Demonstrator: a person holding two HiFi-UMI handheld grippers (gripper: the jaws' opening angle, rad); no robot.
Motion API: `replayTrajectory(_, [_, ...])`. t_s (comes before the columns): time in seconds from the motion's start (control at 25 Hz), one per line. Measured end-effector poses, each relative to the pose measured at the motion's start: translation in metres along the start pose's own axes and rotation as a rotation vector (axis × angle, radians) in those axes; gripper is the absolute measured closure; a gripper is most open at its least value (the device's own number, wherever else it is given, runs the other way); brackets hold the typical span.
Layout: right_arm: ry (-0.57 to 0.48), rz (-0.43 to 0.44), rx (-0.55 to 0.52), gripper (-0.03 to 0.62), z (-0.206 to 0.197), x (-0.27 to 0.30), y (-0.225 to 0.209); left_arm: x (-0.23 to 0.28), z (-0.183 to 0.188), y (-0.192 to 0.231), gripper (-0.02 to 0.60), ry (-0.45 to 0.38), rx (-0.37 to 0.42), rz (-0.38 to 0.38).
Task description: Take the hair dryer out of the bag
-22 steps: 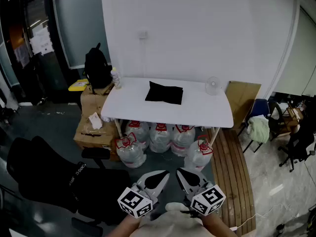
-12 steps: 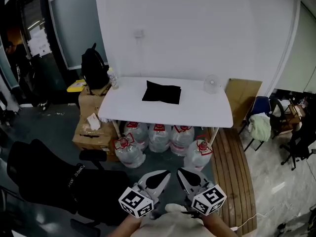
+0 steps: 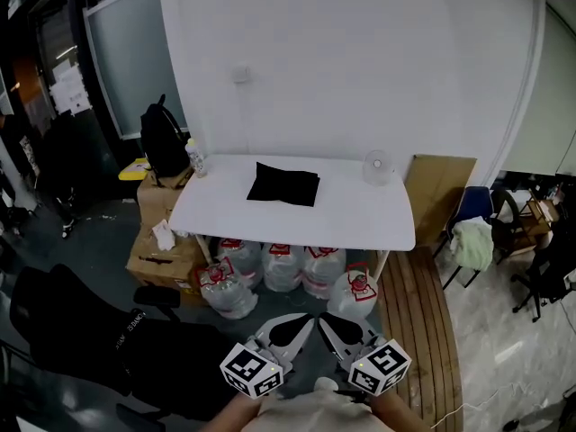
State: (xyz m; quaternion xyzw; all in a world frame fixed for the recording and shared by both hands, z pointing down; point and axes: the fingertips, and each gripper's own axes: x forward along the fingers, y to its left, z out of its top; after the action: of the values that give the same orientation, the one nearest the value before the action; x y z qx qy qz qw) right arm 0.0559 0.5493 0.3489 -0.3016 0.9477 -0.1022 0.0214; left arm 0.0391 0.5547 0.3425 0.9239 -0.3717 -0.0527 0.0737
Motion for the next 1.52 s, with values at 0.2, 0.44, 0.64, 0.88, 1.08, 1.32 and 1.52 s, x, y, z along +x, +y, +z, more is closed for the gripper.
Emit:
replayTrajectory(0.2, [-0.007,-0.002,0.013,0.575,0.008,-0.011,-0.033,0.031,0.0,-0.006,0.57,0.002,0.016,0.008])
replayTrajectory(0.44, [-0.015,-0.022,0.025,0.574,0.007,-0.005,-0.064,0.053,-0.007,0.016,0.57,0.021,-0.004,0.03])
replayTrajectory(0.64, [-0.003,-0.049,0.029,0.574,0.002,0.021,-0.091,0.072,-0.015,0.049,0.571,0.035,-0.025,0.021])
replayTrajectory(0.88, [-0.012,-0.057,0.005,0.571,0.012,0.082,-0.131,0.102,-0.008,0.122,0.569,0.034,-0.033,0.007])
replayTrajectory(1.08, [-0.03,-0.089,-0.013,0.563,0.023,0.147,-0.171,0.125,0.008,0.201,0.569,0.029,-0.016,-0.003])
replayTrajectory(1.32, [-0.031,-0.13,-0.003,0.563,0.028,0.21,-0.203,0.138,0.016,0.271,0.571,0.046,-0.018,-0.018])
replayTrajectory(1.52, [-0.013,-0.138,-0.008,0.557,0.026,0.241,-0.217,0.141,0.01,0.307,0.569,0.054,-0.05,-0.013])
